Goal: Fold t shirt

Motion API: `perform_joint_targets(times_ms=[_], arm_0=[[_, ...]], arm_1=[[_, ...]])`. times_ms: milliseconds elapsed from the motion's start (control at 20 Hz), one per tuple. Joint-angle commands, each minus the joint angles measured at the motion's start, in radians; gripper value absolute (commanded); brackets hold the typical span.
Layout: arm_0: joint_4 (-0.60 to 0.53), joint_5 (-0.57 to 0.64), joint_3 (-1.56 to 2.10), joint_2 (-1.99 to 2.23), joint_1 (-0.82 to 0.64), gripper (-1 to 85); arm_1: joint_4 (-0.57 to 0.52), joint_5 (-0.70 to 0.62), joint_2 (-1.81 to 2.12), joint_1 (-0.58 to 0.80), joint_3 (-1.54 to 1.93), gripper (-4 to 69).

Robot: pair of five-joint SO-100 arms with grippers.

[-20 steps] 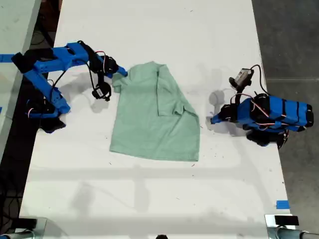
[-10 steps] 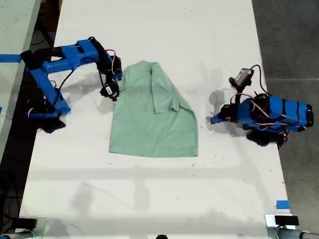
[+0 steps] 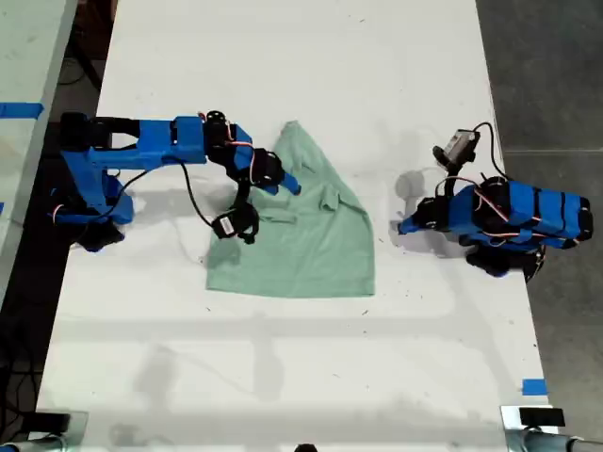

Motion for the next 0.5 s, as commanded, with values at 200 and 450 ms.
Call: perform_joint_targets(times_ms=[200,450], arm_0=[[0.086,0.094,0.189,0.545,-0.144,-0.2],[-0.339,0.052,1.192,1.591,0.017,-0.2]], arm_1=[[0.003,-0.012,0.011,-0.003,0.035,-1.8],[0.002,-0.011,0.011,-0.002,0.035,-1.8]])
